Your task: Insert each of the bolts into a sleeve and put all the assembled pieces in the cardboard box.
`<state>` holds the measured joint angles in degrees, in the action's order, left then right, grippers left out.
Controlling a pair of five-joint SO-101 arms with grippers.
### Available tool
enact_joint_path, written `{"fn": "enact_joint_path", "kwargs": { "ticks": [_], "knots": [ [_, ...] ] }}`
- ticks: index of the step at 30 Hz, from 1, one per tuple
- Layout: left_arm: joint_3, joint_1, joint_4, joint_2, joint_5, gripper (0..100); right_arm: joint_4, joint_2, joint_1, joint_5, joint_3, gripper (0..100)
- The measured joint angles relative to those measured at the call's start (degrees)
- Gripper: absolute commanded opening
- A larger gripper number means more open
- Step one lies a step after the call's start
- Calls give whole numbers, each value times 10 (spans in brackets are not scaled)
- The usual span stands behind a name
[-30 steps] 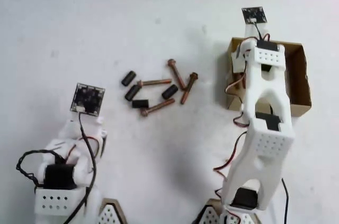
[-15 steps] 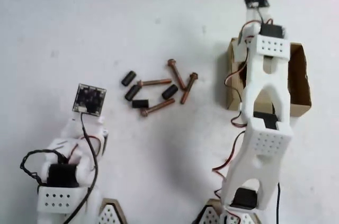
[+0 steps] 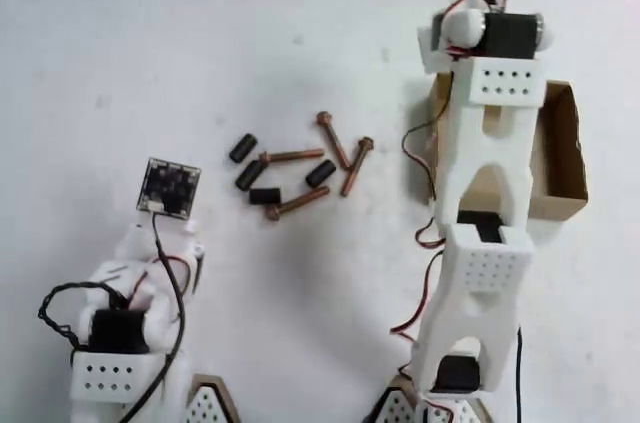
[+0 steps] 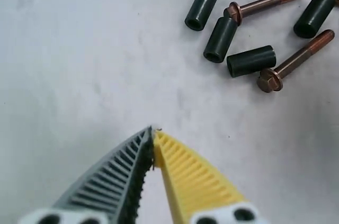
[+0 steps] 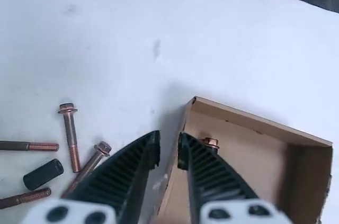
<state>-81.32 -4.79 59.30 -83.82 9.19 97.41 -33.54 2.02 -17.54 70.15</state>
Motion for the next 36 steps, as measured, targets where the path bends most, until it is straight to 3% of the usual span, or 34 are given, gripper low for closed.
{"fn": "enact_joint_path", "kwargs": {
  "ticks": [14,29,36],
  "knots": [
    [0,0,-2,0,0,24,0,356,112,0,-269,59],
    [0,0,-2,0,0,24,-2,617,234,-1,-583,62],
    [9,0,18,0,0,24,-91,691,240,-1,-778,60]
  ]
}}
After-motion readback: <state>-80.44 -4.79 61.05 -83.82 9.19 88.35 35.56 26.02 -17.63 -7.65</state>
